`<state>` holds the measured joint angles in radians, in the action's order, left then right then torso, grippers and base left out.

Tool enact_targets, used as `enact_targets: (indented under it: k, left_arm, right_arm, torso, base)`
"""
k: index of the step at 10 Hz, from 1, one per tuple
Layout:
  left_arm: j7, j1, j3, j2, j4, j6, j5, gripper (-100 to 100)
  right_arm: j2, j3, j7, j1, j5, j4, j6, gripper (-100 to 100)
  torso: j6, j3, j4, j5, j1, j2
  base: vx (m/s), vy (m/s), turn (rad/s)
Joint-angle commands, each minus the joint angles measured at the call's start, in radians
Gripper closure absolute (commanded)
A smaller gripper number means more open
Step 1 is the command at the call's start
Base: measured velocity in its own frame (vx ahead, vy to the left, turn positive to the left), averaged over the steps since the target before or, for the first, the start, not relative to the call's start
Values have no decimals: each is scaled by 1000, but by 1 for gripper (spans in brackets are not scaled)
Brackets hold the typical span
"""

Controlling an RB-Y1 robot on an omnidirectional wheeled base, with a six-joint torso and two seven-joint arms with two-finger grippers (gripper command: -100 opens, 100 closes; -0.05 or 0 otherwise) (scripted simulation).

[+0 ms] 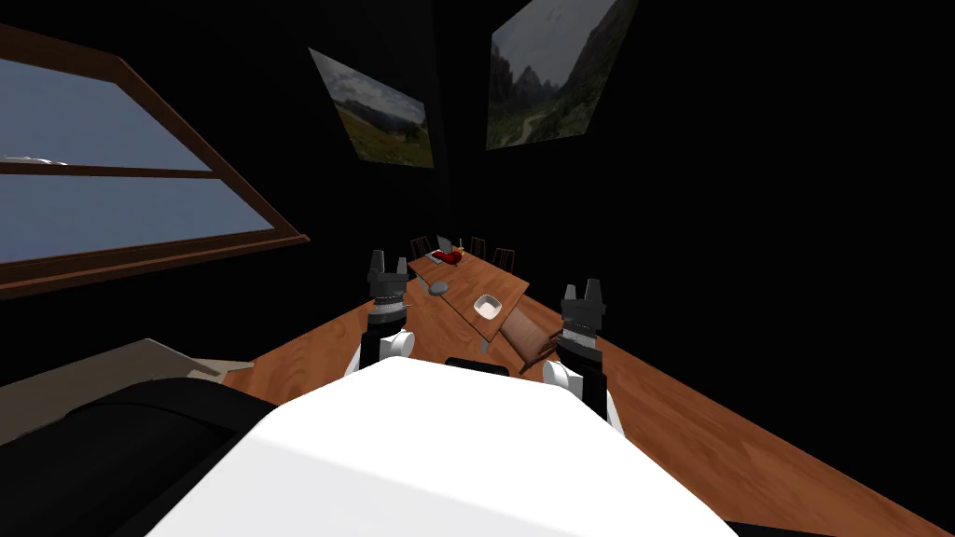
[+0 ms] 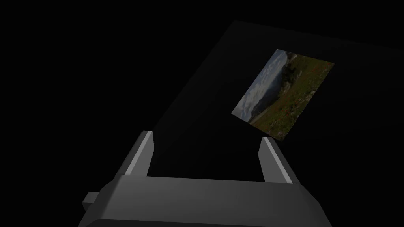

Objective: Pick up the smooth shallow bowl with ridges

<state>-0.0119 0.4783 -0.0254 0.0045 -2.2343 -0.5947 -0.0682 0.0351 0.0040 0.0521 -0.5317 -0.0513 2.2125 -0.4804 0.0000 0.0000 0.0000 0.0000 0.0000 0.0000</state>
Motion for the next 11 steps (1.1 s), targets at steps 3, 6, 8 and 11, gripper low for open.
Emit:
enact_targets:
  k: [3, 6, 8, 11]
  left_arm:
    - [0, 0, 0, 0, 0, 0, 0, 0]
    - [0, 0, 0, 0, 0, 0, 0, 0]
    - [0, 0, 0, 0, 0, 0, 0, 0]
    - [0, 0, 0, 0, 0, 0, 0, 0]
  right_arm:
    - [-68, 19, 4, 27, 49, -41, 60, -100]
    - [-120, 45, 11, 61, 116, -102, 135, -100]
    - [-149, 68, 18, 90, 173, -157, 190, -100]
    - [-173, 94, 28, 123, 238, -227, 263, -100]
  torso:
    - [0, 0, 0, 1, 3, 0]
    - [0, 0, 0, 1, 6, 0]
    - [0, 0, 0, 1, 5, 0]
    - [0, 0, 0, 1, 5, 0]
  base:
    - [-10, 53, 82]
    - [-10, 86, 124]
    - [5, 87, 141]
    - [2, 77, 113]
